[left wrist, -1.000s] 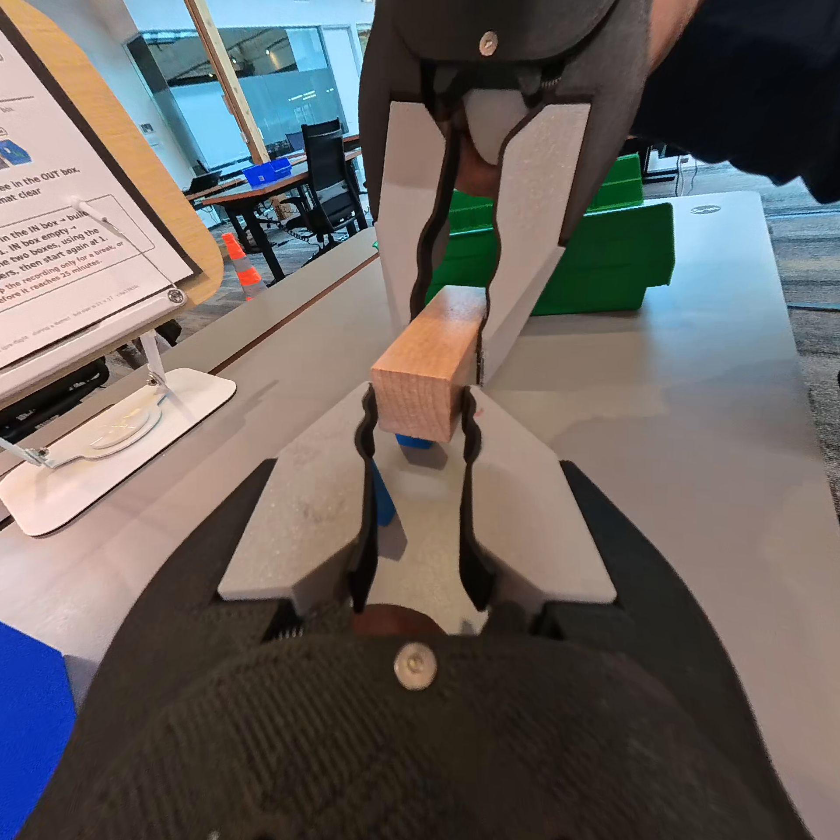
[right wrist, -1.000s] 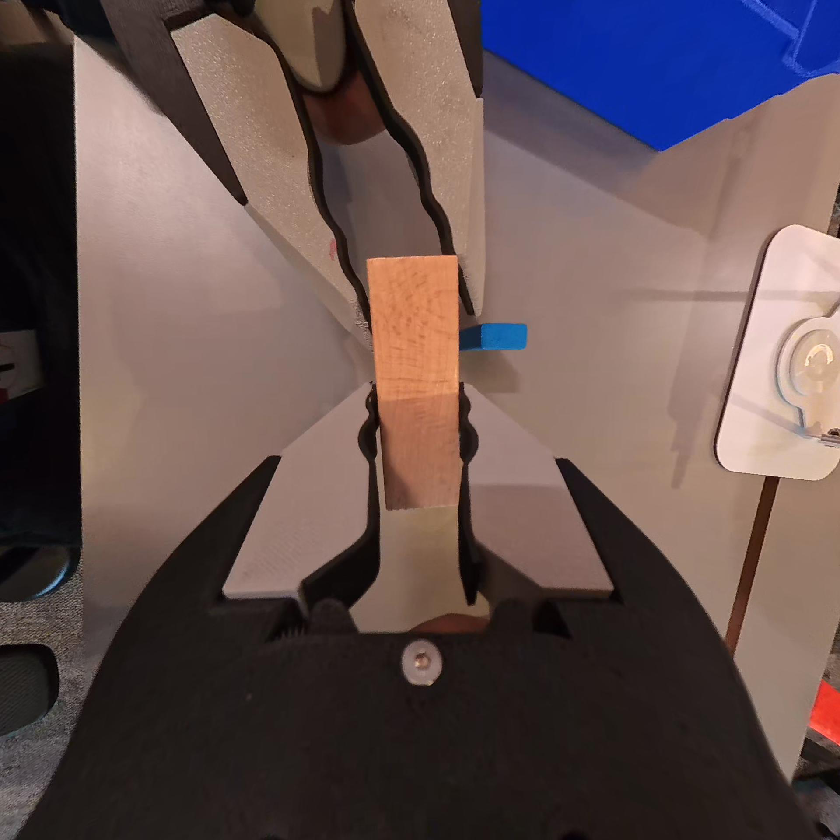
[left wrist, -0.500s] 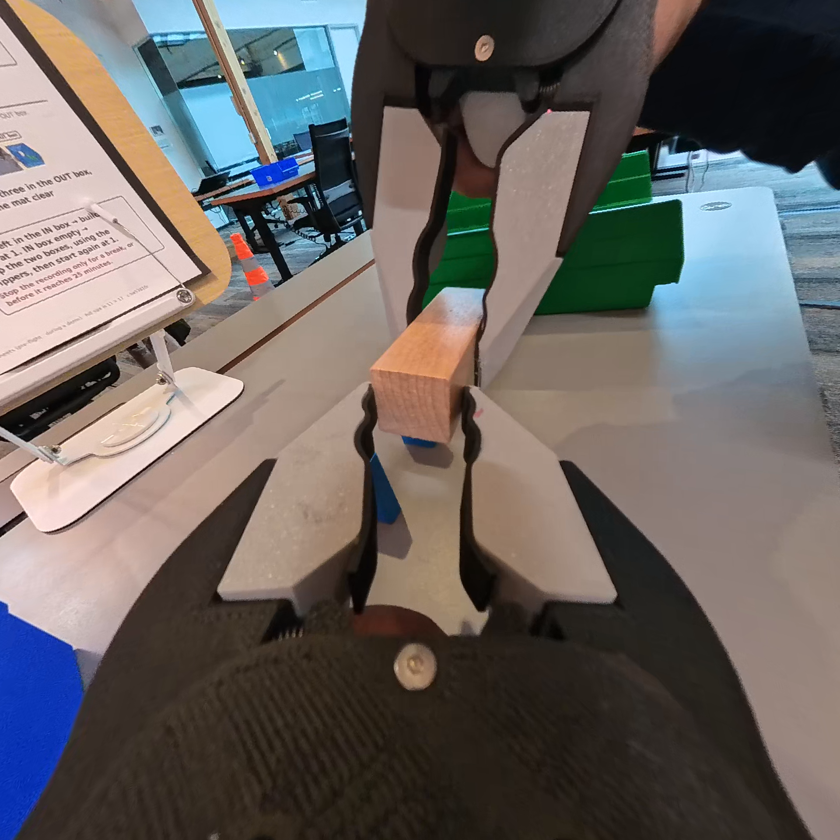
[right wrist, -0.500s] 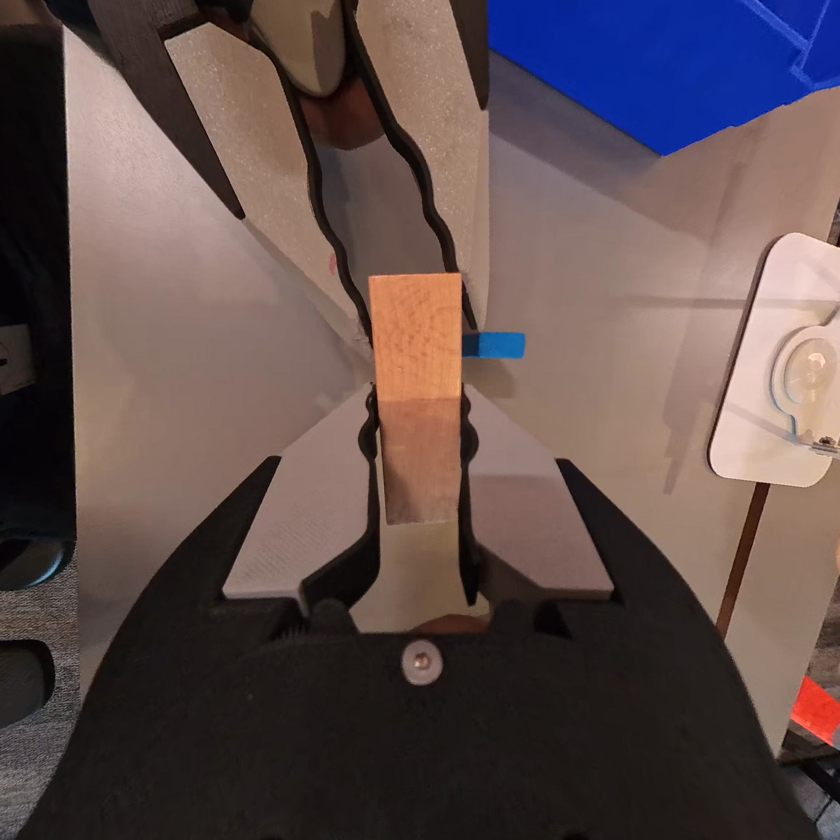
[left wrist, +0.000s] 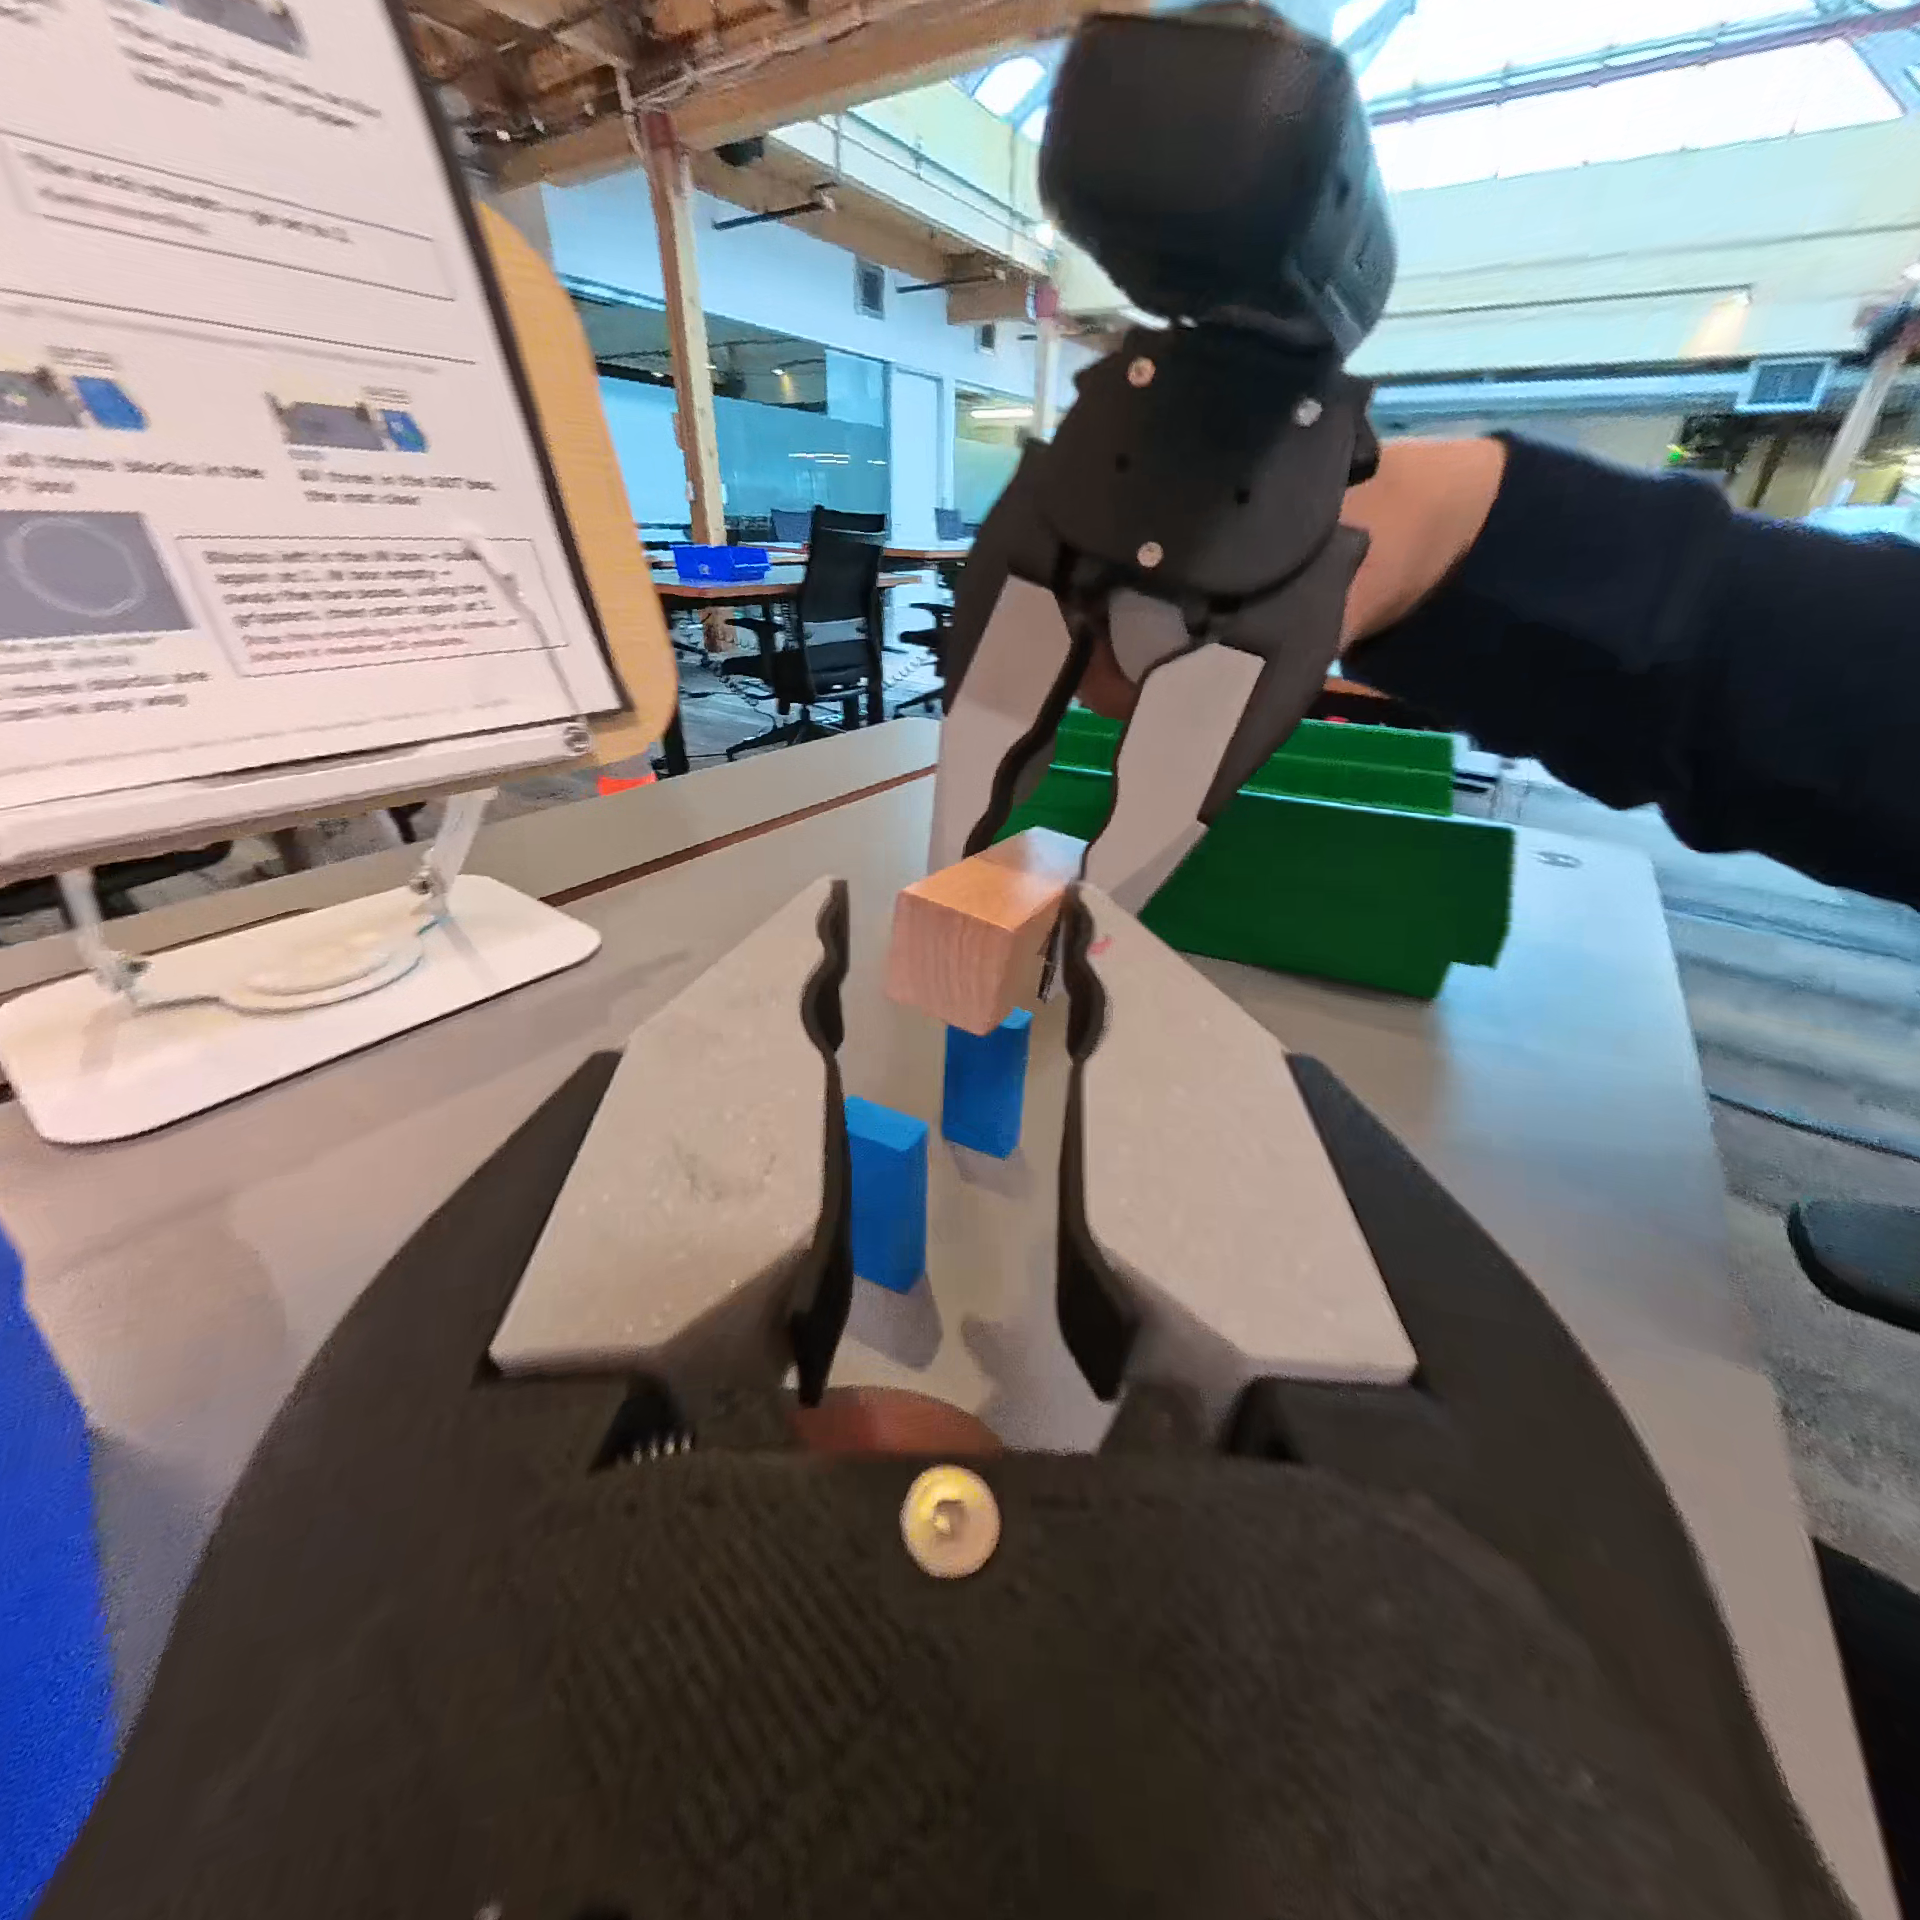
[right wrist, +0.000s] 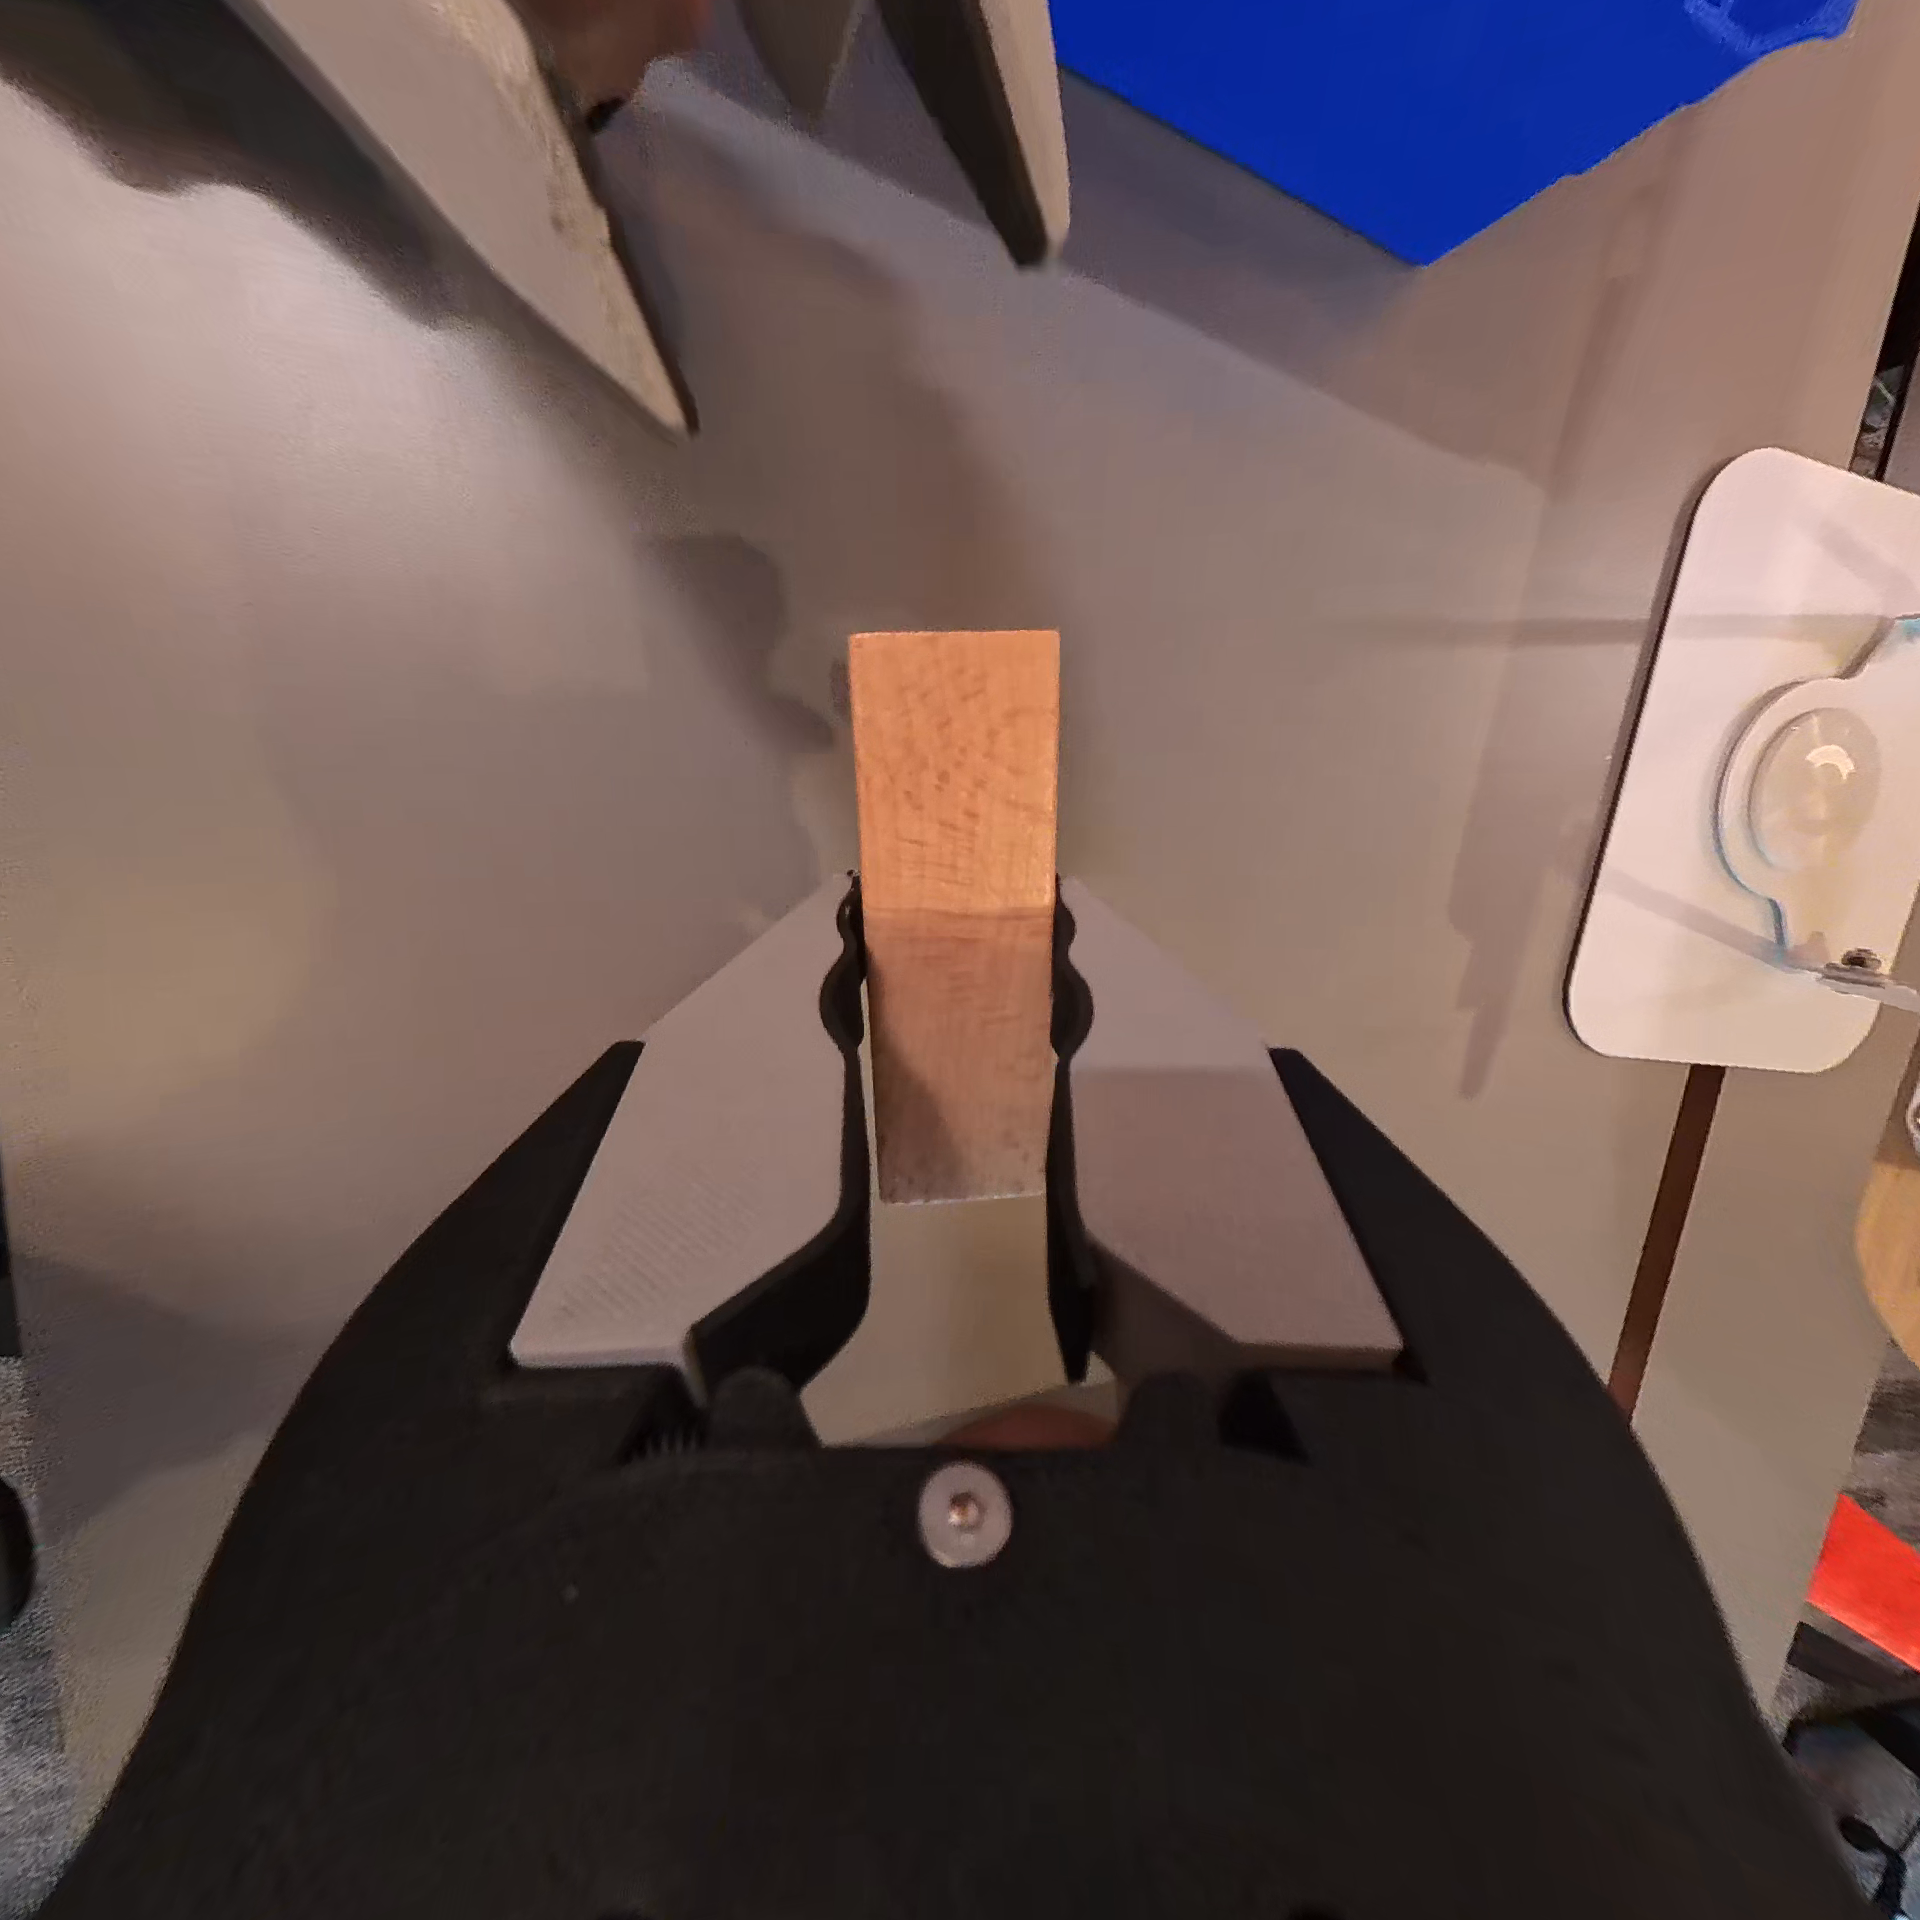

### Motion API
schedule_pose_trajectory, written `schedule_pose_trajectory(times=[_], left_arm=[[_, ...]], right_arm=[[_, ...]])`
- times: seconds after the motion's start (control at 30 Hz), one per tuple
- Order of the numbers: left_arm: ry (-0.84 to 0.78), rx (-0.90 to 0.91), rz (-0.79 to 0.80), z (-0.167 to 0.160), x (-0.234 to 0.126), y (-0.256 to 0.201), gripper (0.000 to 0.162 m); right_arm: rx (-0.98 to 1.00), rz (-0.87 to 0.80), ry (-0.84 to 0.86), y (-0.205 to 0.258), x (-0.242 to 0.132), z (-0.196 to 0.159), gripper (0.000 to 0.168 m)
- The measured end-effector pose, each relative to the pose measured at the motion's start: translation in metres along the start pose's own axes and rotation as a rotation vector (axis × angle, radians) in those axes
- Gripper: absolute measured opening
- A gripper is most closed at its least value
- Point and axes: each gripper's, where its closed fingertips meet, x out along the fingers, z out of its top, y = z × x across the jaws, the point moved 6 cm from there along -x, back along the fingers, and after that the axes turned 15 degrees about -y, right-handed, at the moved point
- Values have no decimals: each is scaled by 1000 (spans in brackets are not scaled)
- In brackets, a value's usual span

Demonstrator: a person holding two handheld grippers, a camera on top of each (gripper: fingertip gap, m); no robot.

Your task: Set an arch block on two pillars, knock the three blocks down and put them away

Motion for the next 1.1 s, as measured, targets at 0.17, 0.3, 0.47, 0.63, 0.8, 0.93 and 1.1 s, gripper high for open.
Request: schedule_pose_trajectory(times=[0.17, 0.3, 0.47, 0.63, 0.8, 0.93, 1.1], left_arm=[[71, 32, 53, -11, 2, 5, 38], [100, 48, 62, -15, 3, 6, 38], [90, 35, 71, -13, 2, 9, 38], [103, 40, 71, -16, 2, 9, 38], [107, 41, 69, -16, 2, 9, 38], [102, 37, 71, -15, 2, 9, 38], [101, 36, 67, -15, 2, 9, 38]], right_arm=[[6, 60, 3, -10, 14, -10, 31], [0, 87, 25, -11, 24, -17, 31], [0, 97, 42, -12, 30, -22, 31], [24, 92, 68, -14, 31, -22, 31], [25, 80, 96, -15, 32, -23, 31], [40, 73, 110, -16, 32, -24, 31], [36, 60, 104, -16, 33, -24, 31]])
